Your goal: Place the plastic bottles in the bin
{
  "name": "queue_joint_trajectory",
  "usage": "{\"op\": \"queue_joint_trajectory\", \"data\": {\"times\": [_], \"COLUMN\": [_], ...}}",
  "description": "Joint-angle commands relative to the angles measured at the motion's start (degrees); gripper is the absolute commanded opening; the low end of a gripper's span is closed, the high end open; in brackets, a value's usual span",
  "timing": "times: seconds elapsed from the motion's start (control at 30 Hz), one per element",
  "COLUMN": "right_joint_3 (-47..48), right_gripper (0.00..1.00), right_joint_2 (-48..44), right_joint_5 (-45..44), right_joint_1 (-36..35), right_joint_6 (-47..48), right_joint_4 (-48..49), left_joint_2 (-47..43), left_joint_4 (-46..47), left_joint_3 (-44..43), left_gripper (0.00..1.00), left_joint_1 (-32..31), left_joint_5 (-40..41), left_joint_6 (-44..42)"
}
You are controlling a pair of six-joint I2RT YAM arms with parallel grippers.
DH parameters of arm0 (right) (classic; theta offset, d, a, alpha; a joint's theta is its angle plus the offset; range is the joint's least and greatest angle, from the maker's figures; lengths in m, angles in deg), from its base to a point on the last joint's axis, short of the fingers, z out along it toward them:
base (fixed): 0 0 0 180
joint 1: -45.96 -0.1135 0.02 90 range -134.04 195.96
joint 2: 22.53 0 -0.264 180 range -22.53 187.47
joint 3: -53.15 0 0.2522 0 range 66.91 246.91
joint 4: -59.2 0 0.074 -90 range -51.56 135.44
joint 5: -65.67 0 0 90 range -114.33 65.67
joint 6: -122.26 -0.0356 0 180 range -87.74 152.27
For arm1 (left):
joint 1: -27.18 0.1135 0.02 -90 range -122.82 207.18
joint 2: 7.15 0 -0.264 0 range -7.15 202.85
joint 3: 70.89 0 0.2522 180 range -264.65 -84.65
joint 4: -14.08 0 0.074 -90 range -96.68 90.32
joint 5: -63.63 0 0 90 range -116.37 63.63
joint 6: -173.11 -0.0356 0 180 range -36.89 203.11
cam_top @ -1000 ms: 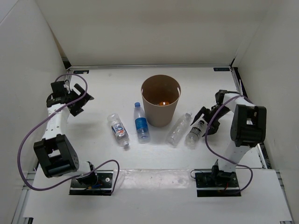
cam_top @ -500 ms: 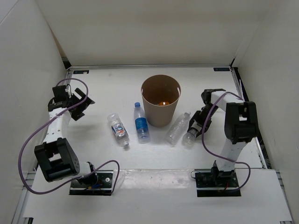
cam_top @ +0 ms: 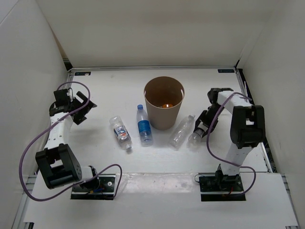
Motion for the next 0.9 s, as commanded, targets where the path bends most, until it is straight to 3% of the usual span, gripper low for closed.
{"op": "queue_joint_trajectory", "data": {"times": [0.0, 0.1, 0.3, 0.33, 0.57, 0.87], "right_joint_3": [9.41, 18.91, 35.45, 42.26, 63.12, 68.34], "right_gripper": [0.00, 0.00, 0.00, 0.00, 0.00, 0.00], "right_joint_2": [-6.12, -10.33, -14.66, -13.79, -7.91, -4.38], "right_joint_5": [-4.21, -10.44, -12.22, -13.09, -19.24, -26.02], "right_joint_1": [0.29, 1.34, 3.02, 1.36, -13.29, -27.56], "right_joint_6": [0.24, 0.15, -0.11, -0.03, 2.96, 11.66], "right_joint_4": [-5.19, -10.37, -10.46, -10.82, -11.44, -8.28], "left_joint_2": [-0.84, 0.03, 1.27, 1.62, 2.32, 3.12], "left_joint_4": [0.85, 0.59, 0.41, 0.59, 0.76, 0.94], "left_joint_3": [-0.81, -1.69, -3.71, -3.80, -4.50, -4.94], "left_gripper": [1.00, 1.00, 1.00, 1.00, 1.00, 1.00], "left_joint_1": [-0.03, 0.06, 0.06, -0.03, 0.15, -0.03], "left_joint_5": [0.29, 0.20, -0.33, -0.41, -0.68, -0.77], "left_joint_6": [0.30, -0.14, -0.14, 0.03, 0.21, -0.05]}}
